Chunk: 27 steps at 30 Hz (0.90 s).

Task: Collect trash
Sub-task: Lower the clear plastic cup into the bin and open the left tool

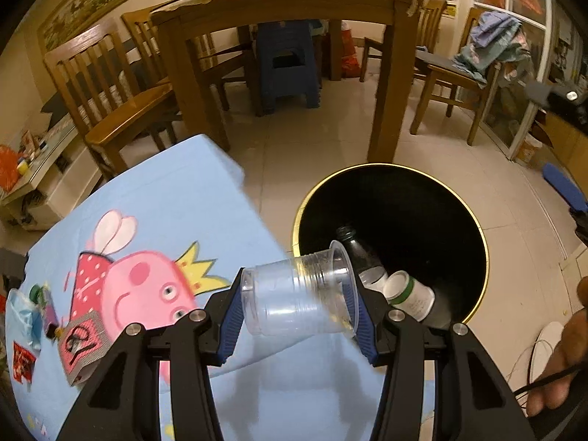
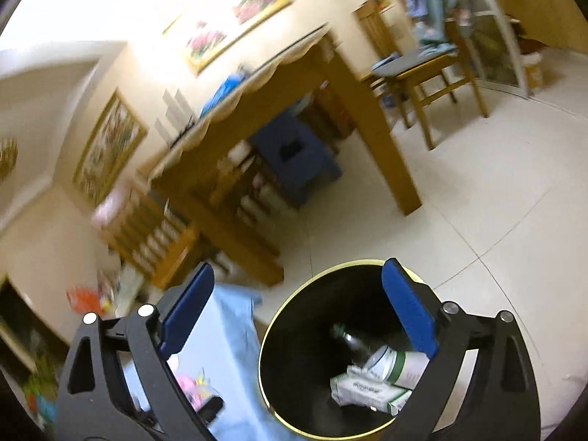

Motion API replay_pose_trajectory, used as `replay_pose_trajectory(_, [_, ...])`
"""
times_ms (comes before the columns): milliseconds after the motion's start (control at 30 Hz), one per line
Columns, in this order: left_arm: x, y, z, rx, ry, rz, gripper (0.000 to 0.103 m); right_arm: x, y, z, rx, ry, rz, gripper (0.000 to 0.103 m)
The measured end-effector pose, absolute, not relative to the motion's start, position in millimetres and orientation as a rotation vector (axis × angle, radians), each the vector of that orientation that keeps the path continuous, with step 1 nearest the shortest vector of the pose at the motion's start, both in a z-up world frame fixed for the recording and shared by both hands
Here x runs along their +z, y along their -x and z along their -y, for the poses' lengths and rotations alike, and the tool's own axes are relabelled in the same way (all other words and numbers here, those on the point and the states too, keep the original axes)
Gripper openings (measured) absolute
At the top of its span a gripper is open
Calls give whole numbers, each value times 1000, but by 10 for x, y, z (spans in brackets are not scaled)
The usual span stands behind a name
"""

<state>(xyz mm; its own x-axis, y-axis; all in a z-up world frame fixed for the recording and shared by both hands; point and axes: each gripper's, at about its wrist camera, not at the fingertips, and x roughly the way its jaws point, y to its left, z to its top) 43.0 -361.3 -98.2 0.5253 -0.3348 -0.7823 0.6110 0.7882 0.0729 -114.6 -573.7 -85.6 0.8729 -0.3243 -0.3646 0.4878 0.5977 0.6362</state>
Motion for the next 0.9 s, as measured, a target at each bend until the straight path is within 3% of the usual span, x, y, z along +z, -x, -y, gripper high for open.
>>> replay_pose_trajectory(267, [-1070, -427, 4025, -654, -395, -822, 50, -854, 1406, 5948, -536, -846, -136, 95])
replay_pose_trajectory(400, [-1059, -448, 4071, -666, -398, -800, 68, -847, 1471, 5966, -549, -846, -122, 96])
replay_pose_trajectory(800, [-893, -347, 3837, -661, -398, -735, 74, -830, 1292, 5855, -563, -802, -175, 97])
replay_pose_trajectory(900, [-790, -324, 3639, -631, -380, -702, 79, -828, 1179, 5798, -553, -784, -207, 97])
